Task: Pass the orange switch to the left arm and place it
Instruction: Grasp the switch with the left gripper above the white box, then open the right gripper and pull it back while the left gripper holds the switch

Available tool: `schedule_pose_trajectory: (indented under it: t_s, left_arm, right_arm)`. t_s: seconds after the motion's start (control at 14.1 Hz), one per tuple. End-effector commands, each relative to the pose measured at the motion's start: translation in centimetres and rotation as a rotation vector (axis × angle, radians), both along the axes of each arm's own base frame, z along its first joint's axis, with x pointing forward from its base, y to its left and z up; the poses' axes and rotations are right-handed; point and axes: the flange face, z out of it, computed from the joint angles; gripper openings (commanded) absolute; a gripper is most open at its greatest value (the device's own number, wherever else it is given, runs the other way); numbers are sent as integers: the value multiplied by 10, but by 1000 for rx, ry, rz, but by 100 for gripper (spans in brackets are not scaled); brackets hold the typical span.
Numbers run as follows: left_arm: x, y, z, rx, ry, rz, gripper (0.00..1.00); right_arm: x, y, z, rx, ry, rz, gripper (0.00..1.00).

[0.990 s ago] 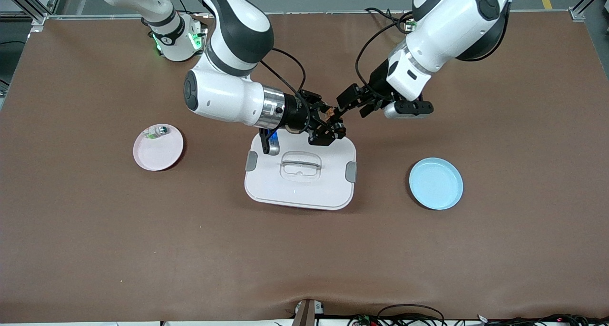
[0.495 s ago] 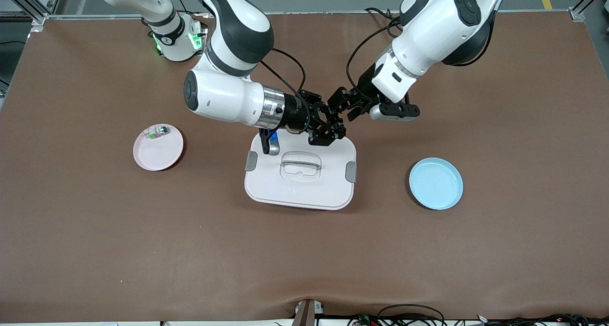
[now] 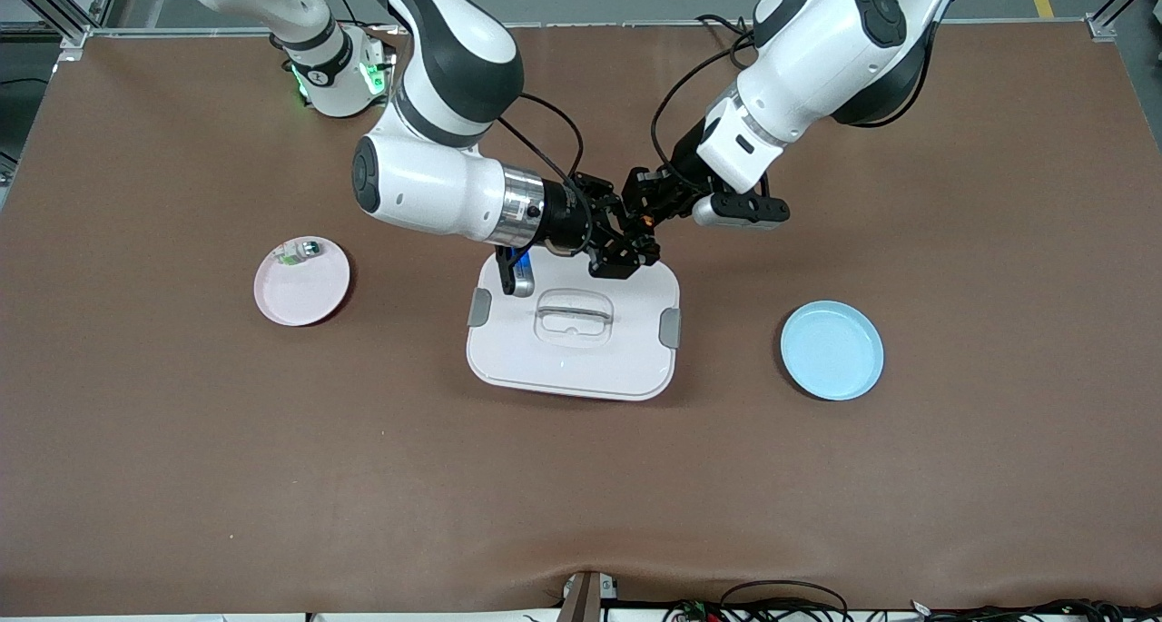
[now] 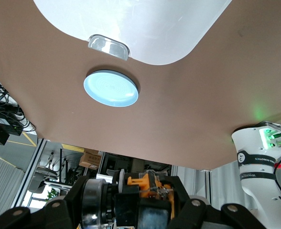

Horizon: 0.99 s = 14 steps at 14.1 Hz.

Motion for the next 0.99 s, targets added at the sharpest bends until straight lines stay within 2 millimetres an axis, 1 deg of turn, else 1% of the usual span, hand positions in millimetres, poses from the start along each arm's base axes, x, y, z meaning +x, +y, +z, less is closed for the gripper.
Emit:
schedule_pose_trajectory:
  t_s: [0.0,0.21,0.28,0.42,0.49,0.57,0.92]
  left_arm:
    - [4,-2,0,-3,6,22,13]
    - [6,-1,-1,1,3,17,1]
    - [6,0,-1,3,3,13,0]
    - [6,1,-1,15,0,8,0]
    - [7,3,-2,37,-8,-2,0]
    - [5,4,-3,60,-7,-17,0]
    - [8,12,2,184,4,-92,0]
  right_arm:
    - [3,6,7,22,7,-15,13]
    - [3,6,7,23,8,-14,14]
    - [3,6,7,23,8,-14,22]
    - [5,4,8,25,8,-17,61]
    - [5,3,7,23,11,-18,91]
    - [4,5,7,22,9,-16,100]
    - [5,3,8,18,-1,-14,100]
